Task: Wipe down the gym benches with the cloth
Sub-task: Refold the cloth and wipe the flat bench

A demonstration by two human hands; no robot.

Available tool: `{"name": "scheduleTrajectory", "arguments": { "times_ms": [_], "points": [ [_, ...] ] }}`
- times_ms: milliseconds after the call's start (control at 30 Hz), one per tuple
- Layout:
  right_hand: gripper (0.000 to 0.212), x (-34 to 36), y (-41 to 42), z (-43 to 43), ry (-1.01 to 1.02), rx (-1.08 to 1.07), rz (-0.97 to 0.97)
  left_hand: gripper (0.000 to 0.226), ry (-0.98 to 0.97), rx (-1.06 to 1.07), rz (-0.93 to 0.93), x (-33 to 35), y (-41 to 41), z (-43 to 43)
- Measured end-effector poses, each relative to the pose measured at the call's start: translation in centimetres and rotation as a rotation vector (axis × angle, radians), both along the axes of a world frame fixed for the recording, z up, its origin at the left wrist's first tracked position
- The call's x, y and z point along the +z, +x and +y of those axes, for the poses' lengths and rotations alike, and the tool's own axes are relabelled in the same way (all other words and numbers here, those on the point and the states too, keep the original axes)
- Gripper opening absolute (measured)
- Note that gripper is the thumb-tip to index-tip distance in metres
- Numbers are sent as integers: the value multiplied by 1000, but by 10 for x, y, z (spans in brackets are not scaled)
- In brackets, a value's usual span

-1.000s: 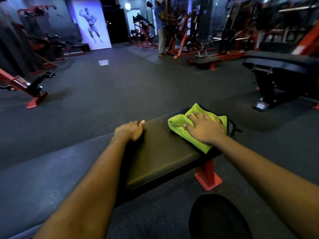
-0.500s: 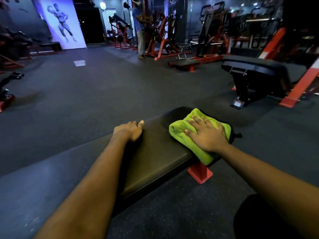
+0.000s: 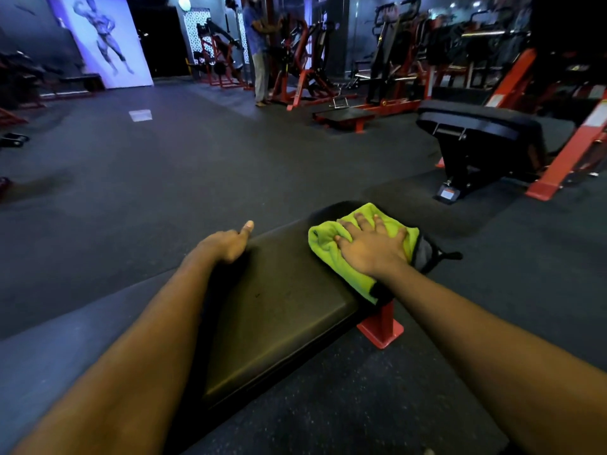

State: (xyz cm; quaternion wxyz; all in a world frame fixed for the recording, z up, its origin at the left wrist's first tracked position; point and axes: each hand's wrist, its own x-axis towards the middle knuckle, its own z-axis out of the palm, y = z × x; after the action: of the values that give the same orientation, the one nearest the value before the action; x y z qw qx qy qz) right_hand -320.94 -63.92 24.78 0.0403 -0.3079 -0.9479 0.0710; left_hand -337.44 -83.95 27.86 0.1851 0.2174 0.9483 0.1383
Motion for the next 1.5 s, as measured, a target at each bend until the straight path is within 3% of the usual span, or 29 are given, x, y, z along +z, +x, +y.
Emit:
{"name": "scheduleTrajectory", "arguments": {
  "times_ms": [233,500,667,833,1067,1267,1433,1500],
  "points": [
    [52,-17,34,-32,114,-14,139,71,-40,5,43,-4,3,0],
    [52,2,-14,-4,-10,5,20,69,-40,15,-16,-3,2,-1],
    [51,-15,25,12,25,-205,167,69,-16,14,-7,-4,0,-2],
    [56,6,-13,53,-106,-275,13,69,-20,15,-6,-4,0,0],
    [57,-2,-5,57,-44,-83,-51,69,-48,8,6,-5,-2,2],
    [59,12,-80,70,-72,-80,-118,69,-59,12,7,-7,-5,8],
    [60,-1,-64,68,8,183,-99,68,-24,31,-15,-5,-2,4],
    [59,0,-57,78,-8,195,-95,69,-35,36,-19,-6,-3,5]
  ]
}}
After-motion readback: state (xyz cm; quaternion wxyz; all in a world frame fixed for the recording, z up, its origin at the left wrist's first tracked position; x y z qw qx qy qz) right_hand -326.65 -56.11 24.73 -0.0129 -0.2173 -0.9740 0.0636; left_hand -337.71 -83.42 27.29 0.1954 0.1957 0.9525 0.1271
